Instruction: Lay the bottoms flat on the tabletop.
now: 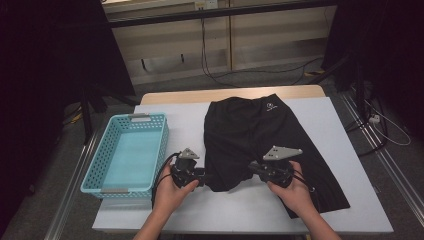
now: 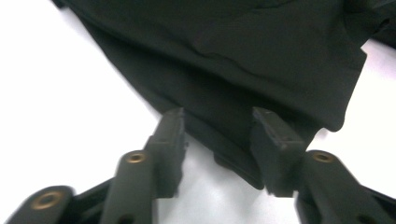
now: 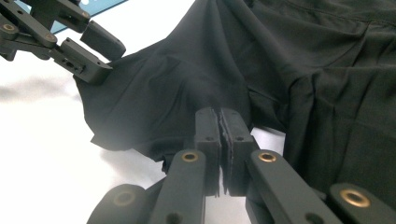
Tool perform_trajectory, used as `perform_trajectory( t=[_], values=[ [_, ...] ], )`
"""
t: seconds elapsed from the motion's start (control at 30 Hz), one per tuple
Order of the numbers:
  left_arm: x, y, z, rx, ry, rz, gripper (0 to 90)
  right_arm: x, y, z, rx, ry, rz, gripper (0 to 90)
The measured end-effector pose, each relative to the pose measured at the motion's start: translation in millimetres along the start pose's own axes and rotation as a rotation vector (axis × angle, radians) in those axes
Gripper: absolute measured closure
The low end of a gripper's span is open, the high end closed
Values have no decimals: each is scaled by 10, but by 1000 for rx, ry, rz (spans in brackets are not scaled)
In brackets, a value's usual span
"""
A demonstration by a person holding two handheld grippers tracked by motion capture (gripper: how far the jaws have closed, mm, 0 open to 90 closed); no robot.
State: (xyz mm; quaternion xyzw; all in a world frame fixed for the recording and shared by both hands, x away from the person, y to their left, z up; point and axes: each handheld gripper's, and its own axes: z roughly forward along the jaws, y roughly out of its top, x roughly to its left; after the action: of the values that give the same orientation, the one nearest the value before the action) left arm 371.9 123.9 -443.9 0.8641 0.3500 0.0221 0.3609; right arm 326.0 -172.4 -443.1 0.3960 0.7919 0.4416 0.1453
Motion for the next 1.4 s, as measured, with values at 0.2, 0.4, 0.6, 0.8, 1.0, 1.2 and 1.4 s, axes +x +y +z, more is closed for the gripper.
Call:
perform_trajectory(
  t=[0.2, 0.4, 0.6, 0.8, 1.0, 1.2, 1.4],
  values=[
    [-42, 6, 17, 26, -21, -13, 782, -76, 0, -21, -5, -39, 9, 874],
    [-75, 55, -9, 24, -46, -14, 900, -105, -20, -63, -2, -37, 13, 891],
    [68, 101, -229, -41, 7, -67, 900, -103, -8, -77, -3, -41, -6, 895],
    [184, 123, -278, -63, 63, -114, 900, -148, -12, -72, 7, -7, 25, 900],
    [254, 78, -211, -50, 84, -135, 895, -94, -43, -36, 45, -4, -7, 846],
    [231, 88, -163, -43, 79, -117, 877, 71, -52, 7, 66, 13, -76, 758],
    [236, 83, -122, -33, 109, -113, 875, 208, -76, 69, 87, 42, -117, 662]
  ],
)
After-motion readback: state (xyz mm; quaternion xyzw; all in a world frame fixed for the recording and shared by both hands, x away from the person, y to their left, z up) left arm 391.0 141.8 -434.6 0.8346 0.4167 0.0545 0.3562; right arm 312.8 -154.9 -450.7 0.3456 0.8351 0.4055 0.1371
